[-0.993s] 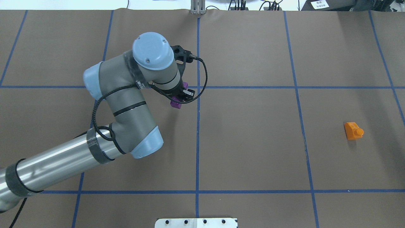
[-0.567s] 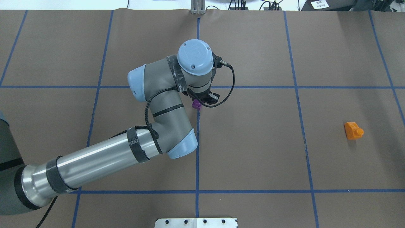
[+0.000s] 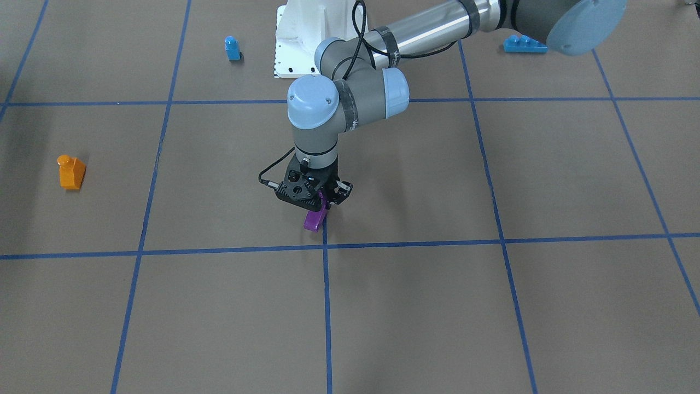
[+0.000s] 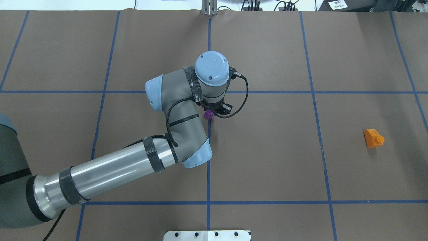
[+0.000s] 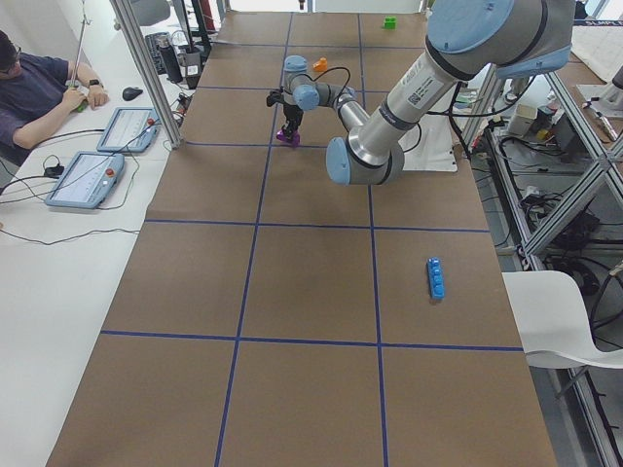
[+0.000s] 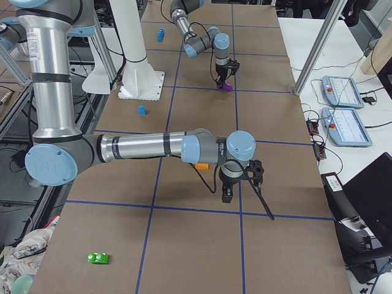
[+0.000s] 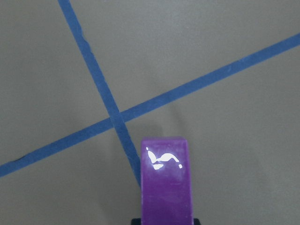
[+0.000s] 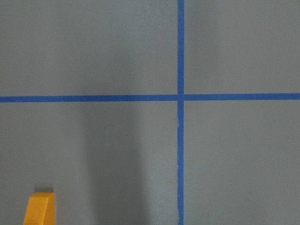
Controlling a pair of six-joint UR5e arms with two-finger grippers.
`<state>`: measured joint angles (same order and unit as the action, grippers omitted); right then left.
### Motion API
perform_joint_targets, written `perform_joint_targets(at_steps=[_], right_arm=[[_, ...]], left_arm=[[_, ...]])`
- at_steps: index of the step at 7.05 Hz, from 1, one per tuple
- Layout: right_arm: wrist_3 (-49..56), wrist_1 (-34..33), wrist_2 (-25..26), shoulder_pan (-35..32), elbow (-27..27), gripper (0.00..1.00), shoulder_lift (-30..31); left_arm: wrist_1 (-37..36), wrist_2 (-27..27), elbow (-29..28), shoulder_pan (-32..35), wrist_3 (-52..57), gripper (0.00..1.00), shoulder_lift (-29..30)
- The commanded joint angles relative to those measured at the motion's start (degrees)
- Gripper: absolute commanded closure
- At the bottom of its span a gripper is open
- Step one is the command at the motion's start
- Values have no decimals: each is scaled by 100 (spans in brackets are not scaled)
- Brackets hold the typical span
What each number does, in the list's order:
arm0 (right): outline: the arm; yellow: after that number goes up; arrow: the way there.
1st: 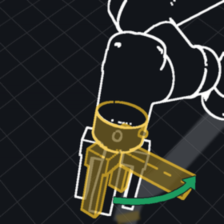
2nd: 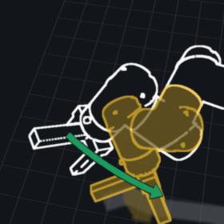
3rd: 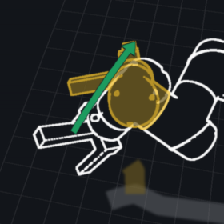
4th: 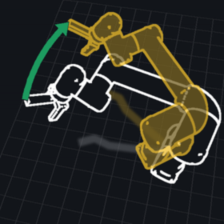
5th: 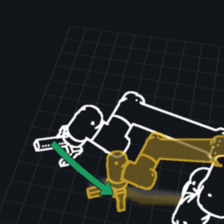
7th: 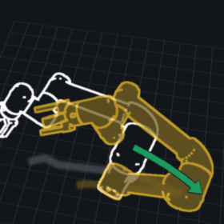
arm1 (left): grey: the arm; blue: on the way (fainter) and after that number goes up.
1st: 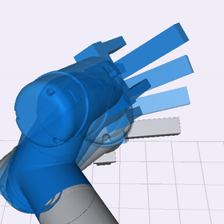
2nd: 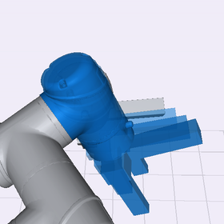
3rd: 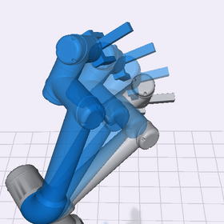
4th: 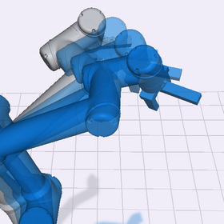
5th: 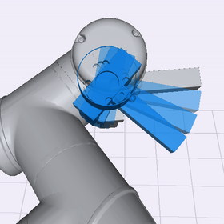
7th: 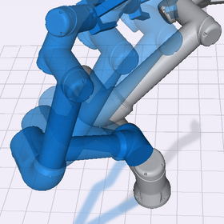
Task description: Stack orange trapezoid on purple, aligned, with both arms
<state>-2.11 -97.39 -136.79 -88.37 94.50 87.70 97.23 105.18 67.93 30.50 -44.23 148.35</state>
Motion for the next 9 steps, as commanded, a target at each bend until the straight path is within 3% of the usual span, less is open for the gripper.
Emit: perform_joint_targets(at_steps=[1,3,5,7,8,9], right_arm=[[-9,0,-6,4,25,0,-34],[-263,9,-15,4,51,0,-156],[-342,9,3,109,339,0,-236],[-1419,288,256,617,1015,0,-44],[-2042,1134,336,889,1140,0,349],[-2762,2439,363,1231,1132,0,944]], left_arm=[[15,-7,-70,-26,2,43,1],[15,-77,-61,-26,11,4,1],[147,-42,79,105,3,0,10],[-289,254,613,473,-6,0,10],[-797,431,981,701,2,0,1],[-1185,511,1272,834,11,0,-8]])
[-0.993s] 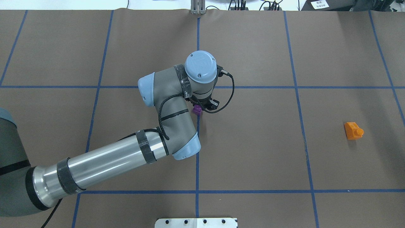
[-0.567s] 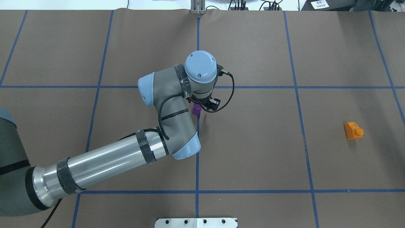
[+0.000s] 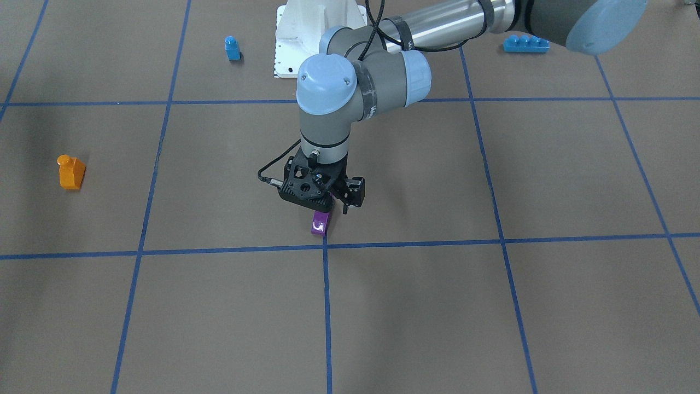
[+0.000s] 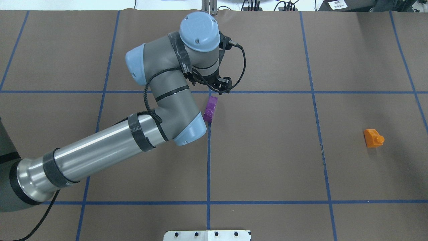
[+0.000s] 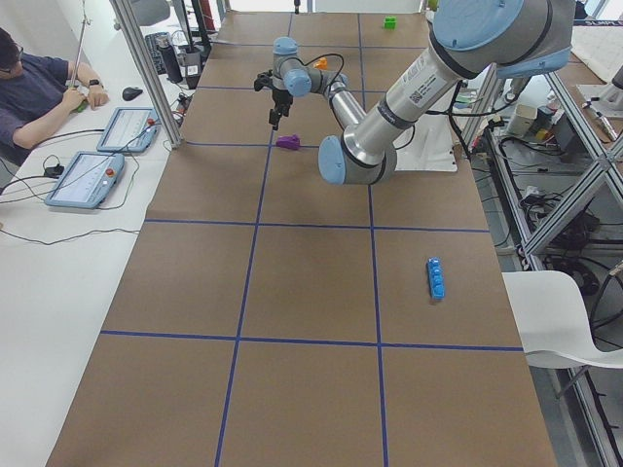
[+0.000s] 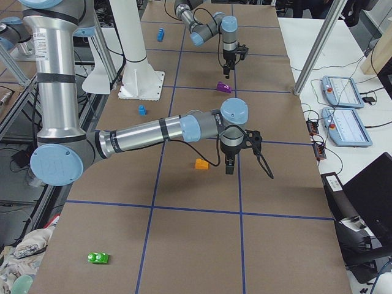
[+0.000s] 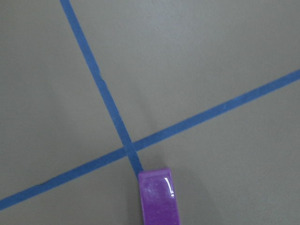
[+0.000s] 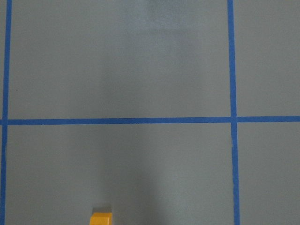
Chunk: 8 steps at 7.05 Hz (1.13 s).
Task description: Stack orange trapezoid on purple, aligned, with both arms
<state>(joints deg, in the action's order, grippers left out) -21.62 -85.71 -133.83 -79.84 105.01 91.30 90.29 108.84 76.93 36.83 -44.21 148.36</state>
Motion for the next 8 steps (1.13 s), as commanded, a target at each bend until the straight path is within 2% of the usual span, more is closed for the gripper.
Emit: perform_joint_targets(at_steps=[1,2,4,6,8], right_arm=[[-1609,2216,155,720,63,0,913],[-2009,2469,216,1046,54,0,1012],[-2817,2794,933,1993,54,0,1013],[-3120,3033,1445,2672,-190,0,969],[-3129,3078,1474,2912,-376,0,943]], left_arm=[[-755,216,602,306,175,0,-27],[-1019,217,830,394,376,0,-62],[-1259,217,1348,430,475,0,-385],[-1268,208,1386,430,475,0,-475],[-1268,217,1395,430,475,0,-475]])
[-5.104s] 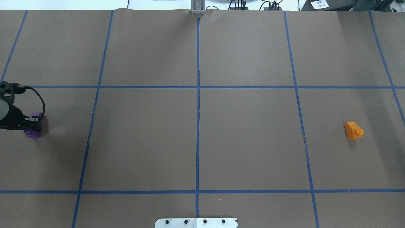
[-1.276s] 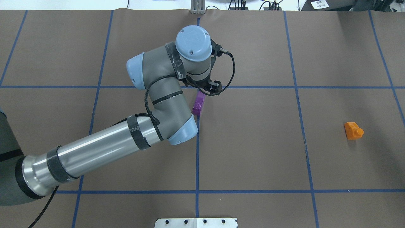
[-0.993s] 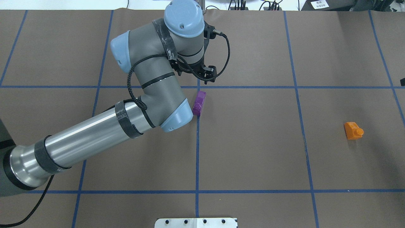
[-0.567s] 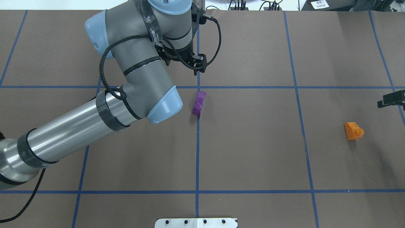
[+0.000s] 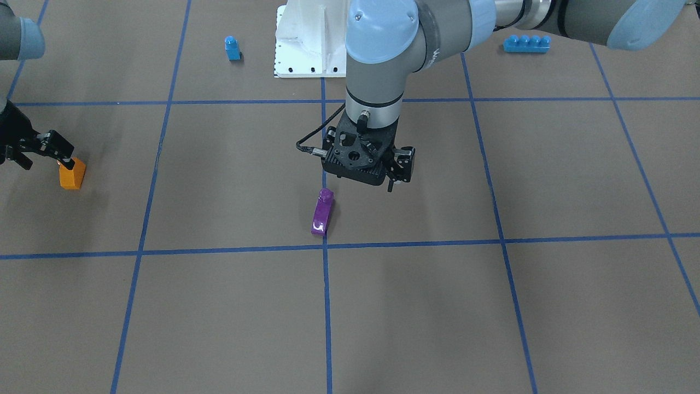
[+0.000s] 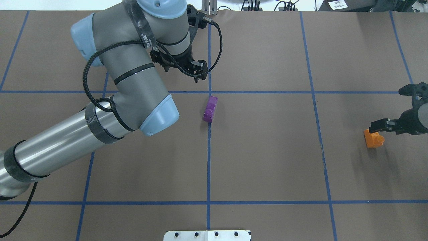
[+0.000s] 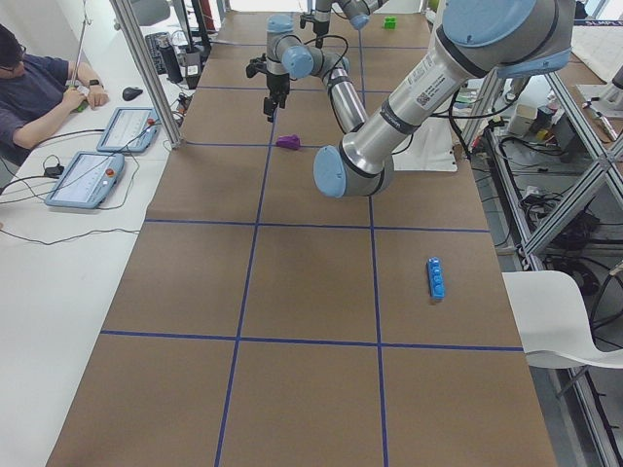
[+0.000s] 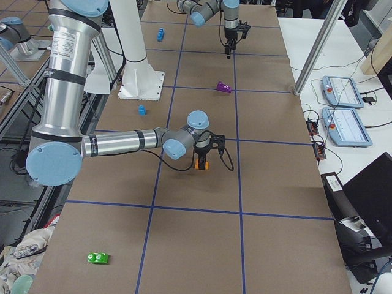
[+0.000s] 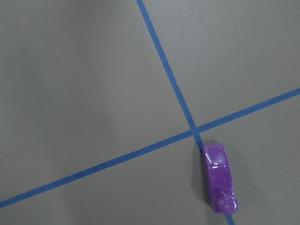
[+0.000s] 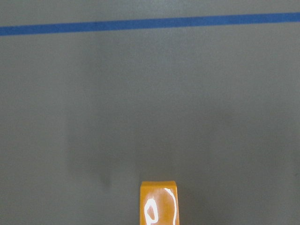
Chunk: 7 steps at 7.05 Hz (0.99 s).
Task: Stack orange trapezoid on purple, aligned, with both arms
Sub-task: 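Lower the right gripper onto the orange block and grasp it while the left arm withdraws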
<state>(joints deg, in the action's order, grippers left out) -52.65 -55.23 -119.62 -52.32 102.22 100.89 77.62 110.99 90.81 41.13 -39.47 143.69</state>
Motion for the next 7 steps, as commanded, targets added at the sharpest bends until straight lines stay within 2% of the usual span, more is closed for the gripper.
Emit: perform_joint_targets(at_steps=[1,2,3,5,6,7], right_arm=[[-9,30,26,204,-201,0,-16],[-17,30,-17,222,-245,4,-95],[-26,21,-44,222,-289,30,-122],[-26,4,-88,248,-360,71,-200],[-26,-31,-132,249,-351,96,-253],[-35,-49,-358,240,-299,100,-323]], left_arm=[[-2,2,7,0,1,0,-34],[7,2,16,0,-8,0,-60],[16,2,33,-8,-8,0,-96],[16,2,42,-8,-8,0,-105],[25,11,94,-8,-8,0,-183],[16,11,252,-8,-8,0,-280]])
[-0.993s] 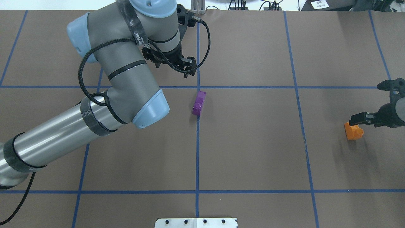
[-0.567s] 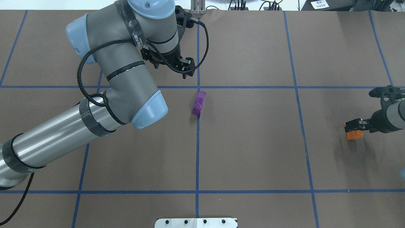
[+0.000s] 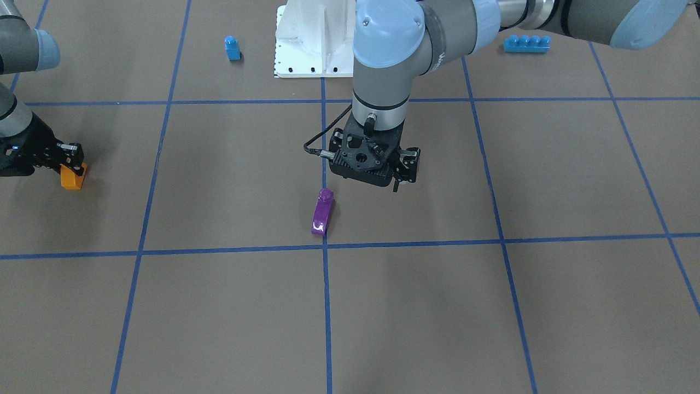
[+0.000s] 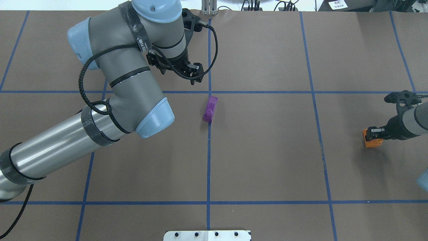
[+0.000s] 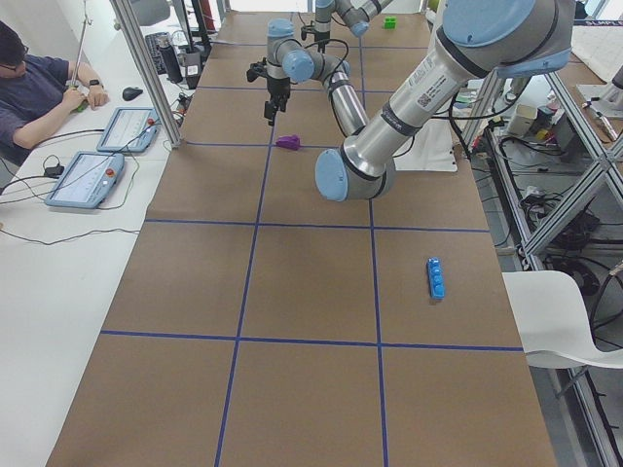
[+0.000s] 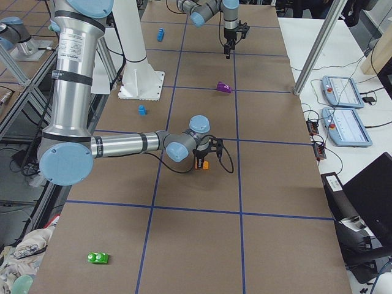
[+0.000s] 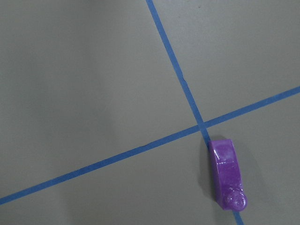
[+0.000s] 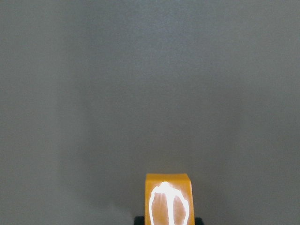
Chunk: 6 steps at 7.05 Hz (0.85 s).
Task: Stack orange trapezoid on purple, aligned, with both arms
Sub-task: 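Carry the orange block with the right gripper over the purple block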
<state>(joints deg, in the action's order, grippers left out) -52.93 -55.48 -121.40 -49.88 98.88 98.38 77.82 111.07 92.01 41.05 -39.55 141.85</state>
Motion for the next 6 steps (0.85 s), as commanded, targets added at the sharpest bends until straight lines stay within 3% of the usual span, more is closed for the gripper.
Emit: perform_joint_targets(at_steps=[1,2,3,5,6], right_arm=[[-15,-42,-452,-56,105,100,-204],[-15,-321,-516,-187,131,100,-510],[-68,-1081,-534,-206,253,100,-1113],[-252,-2916,-508,-197,281,100,-2781],[-601,-3482,-507,-119,229,100,-3477]], left_arm=[[-3,3,281,9,9,0,-227],[-3,11,299,52,9,0,-298],[-12,11,378,96,9,0,-438],[-21,212,781,385,418,0,-1034],[-21,344,974,613,770,0,-1446]])
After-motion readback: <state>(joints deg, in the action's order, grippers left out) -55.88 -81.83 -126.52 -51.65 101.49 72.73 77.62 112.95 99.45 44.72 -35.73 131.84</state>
